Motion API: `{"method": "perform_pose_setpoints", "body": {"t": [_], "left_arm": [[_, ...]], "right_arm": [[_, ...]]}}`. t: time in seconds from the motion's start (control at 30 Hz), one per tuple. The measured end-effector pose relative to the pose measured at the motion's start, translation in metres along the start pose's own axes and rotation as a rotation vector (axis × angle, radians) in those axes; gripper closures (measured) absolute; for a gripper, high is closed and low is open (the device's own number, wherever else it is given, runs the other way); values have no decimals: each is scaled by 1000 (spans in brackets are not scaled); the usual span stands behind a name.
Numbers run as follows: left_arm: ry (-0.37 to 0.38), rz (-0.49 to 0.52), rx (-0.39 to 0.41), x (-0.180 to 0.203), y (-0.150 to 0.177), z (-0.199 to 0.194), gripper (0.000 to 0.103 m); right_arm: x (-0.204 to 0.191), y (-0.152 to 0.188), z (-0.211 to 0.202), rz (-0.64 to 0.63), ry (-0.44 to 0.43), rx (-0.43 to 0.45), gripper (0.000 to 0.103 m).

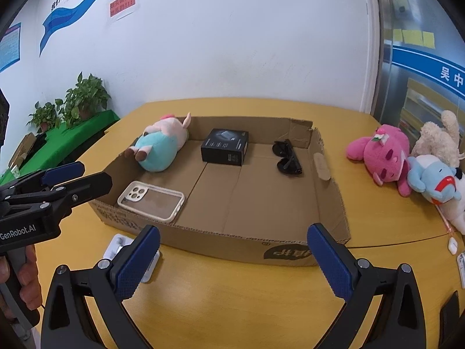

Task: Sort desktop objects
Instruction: 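Withdraw the right gripper from the box, then grasp the white phone stand with the left gripper, then carry the phone stand with the left gripper into the box and release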

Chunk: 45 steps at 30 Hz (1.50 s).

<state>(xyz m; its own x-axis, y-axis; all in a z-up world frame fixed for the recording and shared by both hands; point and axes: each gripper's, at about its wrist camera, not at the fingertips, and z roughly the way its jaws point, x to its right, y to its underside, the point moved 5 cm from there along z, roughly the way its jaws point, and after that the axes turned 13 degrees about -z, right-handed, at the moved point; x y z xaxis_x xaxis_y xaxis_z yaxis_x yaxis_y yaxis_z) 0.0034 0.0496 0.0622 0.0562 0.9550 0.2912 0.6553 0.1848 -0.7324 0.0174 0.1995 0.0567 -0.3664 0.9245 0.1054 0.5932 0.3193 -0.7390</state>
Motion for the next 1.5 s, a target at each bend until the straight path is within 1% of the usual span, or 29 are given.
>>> {"method": "perform_pose_setpoints", "body": {"t": [0.1, 0.2, 0.33, 0.43, 0.57, 0.6, 0.63, 0.7, 0.77, 0.8, 0.9, 0.93, 0.97, 1.0, 1.03, 1.07, 1.1, 1.2, 1.23, 1.37, 1.5], "left_arm": [[-9, -14, -30, -16, 10, 3, 23], [-23, -24, -65, -38, 23, 6, 23], [-44, -41, -142, -74, 47, 17, 23], [-48, -48, -201, -95, 64, 29, 23], [-35, -87, -261, -113, 80, 47, 24], [-32, -98, -273, -116, 82, 51, 24], [-26, -110, -291, -119, 86, 57, 25], [-20, -113, -308, -121, 91, 63, 25], [-6, -119, -327, -122, 95, 68, 34], [5, -127, -336, -123, 96, 70, 41], [26, -137, -352, -124, 99, 73, 47], [21, -125, -353, -123, 101, 72, 51], [10, -112, -352, -122, 101, 72, 52], [-5, -92, -347, -120, 103, 71, 54], [-4, -91, -349, -120, 103, 72, 56], [2, -99, -351, -120, 103, 72, 58], [-2, -106, -347, -122, 102, 71, 61], [2, -147, -344, -128, 100, 69, 69], [6, -153, -343, -129, 101, 67, 70], [2, -142, -338, -123, 104, 62, 70], [8, -147, -289, -109, 98, 47, 71]], "right_arm": [[-14, 8, 11, -10, -55, -28, 0], [-35, 18, 31, -19, -152, -69, 0], [-63, 34, 68, 6, -277, -153, 0], [-83, 45, 92, -5, -315, -205, 1], [-105, 57, 115, -45, -321, -255, 6], [-108, 59, 121, -49, -317, -265, 9], [-110, 60, 124, -48, -318, -269, 11], [-111, 60, 128, -52, -310, -262, 13], [-112, 58, 129, -64, -301, -257, 14], [-114, 58, 130, -67, -304, -253, 16], [-121, 56, 130, -99, -297, -248, 21], [-126, 56, 129, -119, -291, -248, 24], [-131, 57, 128, -137, -298, -245, 26], [-134, 57, 126, -150, -302, -242, 32], [-137, 57, 125, -161, -304, -239, 40], [-140, 56, 125, -176, -303, -235, 44], [-142, 55, 124, -175, -318, -231, 54], [-143, 55, 123, -170, -328, -226, 55], [-142, 55, 122, -165, -328, -222, 58], [-139, 58, 114, -155, -324, -202, 59], [-134, 54, 98, -154, -310, -162, 60]]}}
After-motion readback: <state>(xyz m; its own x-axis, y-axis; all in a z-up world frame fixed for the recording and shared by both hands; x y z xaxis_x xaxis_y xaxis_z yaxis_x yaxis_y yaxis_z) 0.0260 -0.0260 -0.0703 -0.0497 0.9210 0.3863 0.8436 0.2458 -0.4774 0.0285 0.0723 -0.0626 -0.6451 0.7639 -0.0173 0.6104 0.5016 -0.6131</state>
